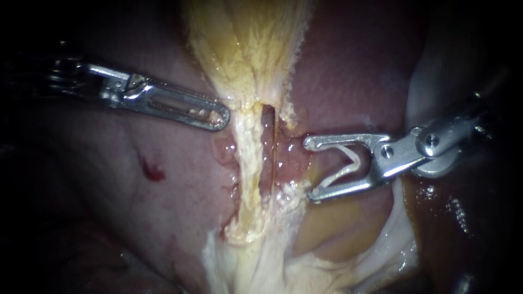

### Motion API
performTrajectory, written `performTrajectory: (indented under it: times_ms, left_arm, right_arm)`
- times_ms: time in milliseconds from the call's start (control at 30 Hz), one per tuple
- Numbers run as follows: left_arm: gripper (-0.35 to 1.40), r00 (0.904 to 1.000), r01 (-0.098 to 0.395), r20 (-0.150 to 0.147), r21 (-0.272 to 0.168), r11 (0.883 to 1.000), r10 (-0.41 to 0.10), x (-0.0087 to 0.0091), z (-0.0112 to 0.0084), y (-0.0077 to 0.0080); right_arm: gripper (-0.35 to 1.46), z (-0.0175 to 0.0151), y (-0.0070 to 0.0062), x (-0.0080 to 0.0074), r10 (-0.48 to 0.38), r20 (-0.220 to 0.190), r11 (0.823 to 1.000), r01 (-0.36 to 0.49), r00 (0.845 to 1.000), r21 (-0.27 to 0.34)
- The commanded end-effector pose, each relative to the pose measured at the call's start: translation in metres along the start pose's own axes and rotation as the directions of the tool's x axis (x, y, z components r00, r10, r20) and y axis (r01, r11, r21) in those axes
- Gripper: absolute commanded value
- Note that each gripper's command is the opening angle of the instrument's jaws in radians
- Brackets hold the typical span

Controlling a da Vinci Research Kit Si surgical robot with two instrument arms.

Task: Clipping first clip left tube

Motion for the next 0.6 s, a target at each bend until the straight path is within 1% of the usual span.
performTrajectory:
  times_ms: [33, 133, 200, 267, 433, 533, 600]
  left_arm:
    - [-0.35, 1.0000, 0.000, 0.000, 0.000, 1.000, 0.000, 0.0000, 0.0000, 0.0001]
    - [-0.35, 1.0000, 0.000, -0.002, 0.003, 1.000, 0.000, 0.0000, -0.0004, 0.0001]
    - [-0.35, 1.0000, 0.000, -0.004, 0.006, 1.000, 0.000, -0.0001, -0.0011, 0.0000]
    - [-0.35, 1.0000, 0.002, -0.006, 0.011, 1.000, -0.002, -0.0004, -0.0023, -0.0001]
    - [-0.35, 0.9999, 0.014, 0.004, -0.008, 1.000, -0.014, -0.0021, -0.0063, -0.0008]
    - [-0.35, 0.9996, 0.022, 0.019, -0.009, 1.000, -0.021, -0.0028, -0.0083, -0.0012]
    - [-0.35, 0.9994, 0.024, 0.024, -0.011, 1.000, -0.024, -0.0031, -0.0090, -0.0014]
  right_arm:
    - [0.50, 0.0000, 0.0000, 0.0000, 0.000, 0.000, 1.000, 0.000, 1.000, 0.000]
    - [0.50, 0.0000, 0.0000, 0.0000, 0.000, 0.000, 1.000, 0.000, 1.000, 0.000]
    - [0.50, 0.0000, 0.0000, 0.0000, 0.000, 0.000, 1.000, 0.000, 1.000, 0.000]
    - [0.50, 0.0000, 0.0000, 0.0000, 0.000, 0.000, 1.000, 0.000, 1.000, 0.000]
    - [0.50, 0.0000, 0.0000, 0.0000, 0.000, 0.000, 1.000, 0.000, 1.000, 0.000]
    - [0.50, 0.0000, 0.0000, 0.0000, 0.000, 0.000, 1.000, 0.000, 1.000, 0.000]
    - [0.50, 0.0000, 0.0000, 0.0000, 0.000, 0.000, 1.000, 0.000, 1.000, 0.000]
